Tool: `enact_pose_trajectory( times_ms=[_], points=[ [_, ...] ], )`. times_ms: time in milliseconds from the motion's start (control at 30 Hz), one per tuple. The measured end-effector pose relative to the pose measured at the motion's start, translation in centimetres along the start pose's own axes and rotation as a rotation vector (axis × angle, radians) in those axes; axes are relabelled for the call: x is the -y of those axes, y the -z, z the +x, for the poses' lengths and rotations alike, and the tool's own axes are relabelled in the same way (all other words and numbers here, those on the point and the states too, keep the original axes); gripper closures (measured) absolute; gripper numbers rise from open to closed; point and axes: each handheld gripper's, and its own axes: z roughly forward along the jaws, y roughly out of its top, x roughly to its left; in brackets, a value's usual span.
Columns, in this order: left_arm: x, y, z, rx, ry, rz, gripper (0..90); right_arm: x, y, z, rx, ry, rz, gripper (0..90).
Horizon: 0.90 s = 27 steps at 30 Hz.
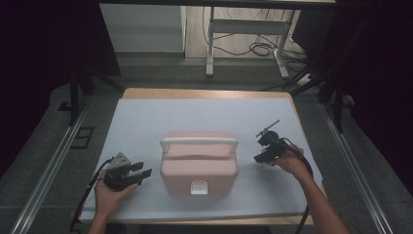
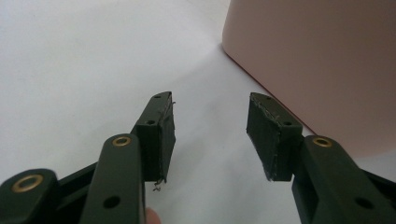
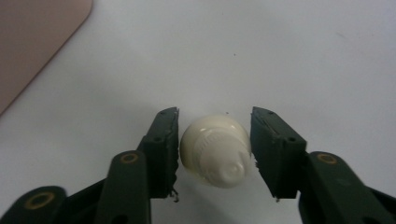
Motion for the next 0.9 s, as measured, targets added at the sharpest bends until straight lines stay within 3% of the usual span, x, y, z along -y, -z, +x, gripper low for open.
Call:
enact_pose_trajectory(
  times_ms=[100,333,667,900],
  points=[
    [0.0,0.0,0.0,0.004,0.001,0.000,51.0,0.1,0.8,-0.2,0.023,-0.025,-0.042,43.8],
    [-0.1,0.1,0.1,0.011,0.007,-0.010,50.3,0.7,3.1,-0.4,0.021,-0.070,-0.186,36.7],
    [-0.1,0.1,0.0,0.014,0.004,-0.017,49.0,1.5,5.1,-0.7,0.023,-0.111,-0.336,38.1],
    [-0.5,0.0,-0.4,0.015,-0.021,-0.004,48.8,1.8,5.5,-0.6,-0.003,-0.106,-0.383,41.5]
  ],
)
